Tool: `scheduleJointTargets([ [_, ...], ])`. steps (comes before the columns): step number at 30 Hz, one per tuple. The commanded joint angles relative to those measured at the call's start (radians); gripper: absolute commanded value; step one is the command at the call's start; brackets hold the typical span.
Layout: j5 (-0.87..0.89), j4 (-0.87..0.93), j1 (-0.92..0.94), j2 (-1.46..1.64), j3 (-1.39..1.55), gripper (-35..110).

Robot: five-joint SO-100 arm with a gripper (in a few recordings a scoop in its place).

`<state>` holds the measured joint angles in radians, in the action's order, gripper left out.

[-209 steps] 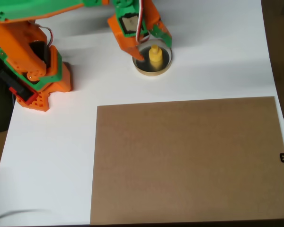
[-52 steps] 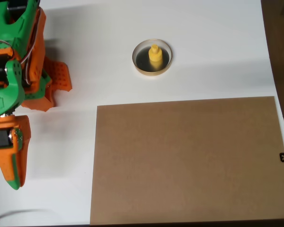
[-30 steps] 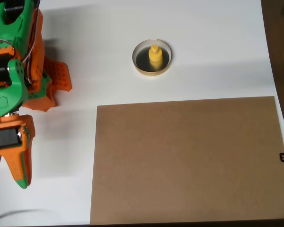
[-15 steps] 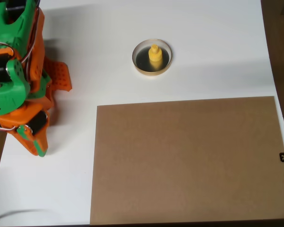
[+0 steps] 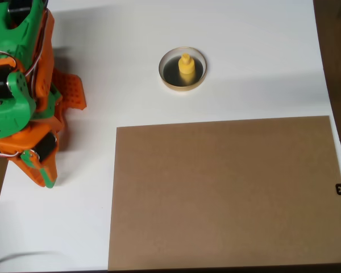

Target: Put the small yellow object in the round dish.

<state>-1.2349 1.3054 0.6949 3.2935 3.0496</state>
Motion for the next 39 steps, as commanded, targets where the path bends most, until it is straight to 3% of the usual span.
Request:
scheduleJointTargets([
  [1, -0.017, 0.015, 0.02, 0.034, 0.005, 1],
  [16, -0.017, 0.015, 0.02, 0.034, 0.005, 1],
  [18, 0.069, 0.009, -0.012, 0.034, 0.006, 1],
  [24, 0.08, 0.009, -0.044, 0.034, 0.005, 1],
  [28, 0.273, -0.118, -0.011, 0.034, -0.005, 1],
  [33, 0.733, -0.356, 0.114, 0.034, -0.015, 1],
  [37, 1.042, -0.419, 0.198, 0.034, -0.026, 1],
  [39, 1.1, -0.423, 0.219, 0.034, -0.026, 1],
])
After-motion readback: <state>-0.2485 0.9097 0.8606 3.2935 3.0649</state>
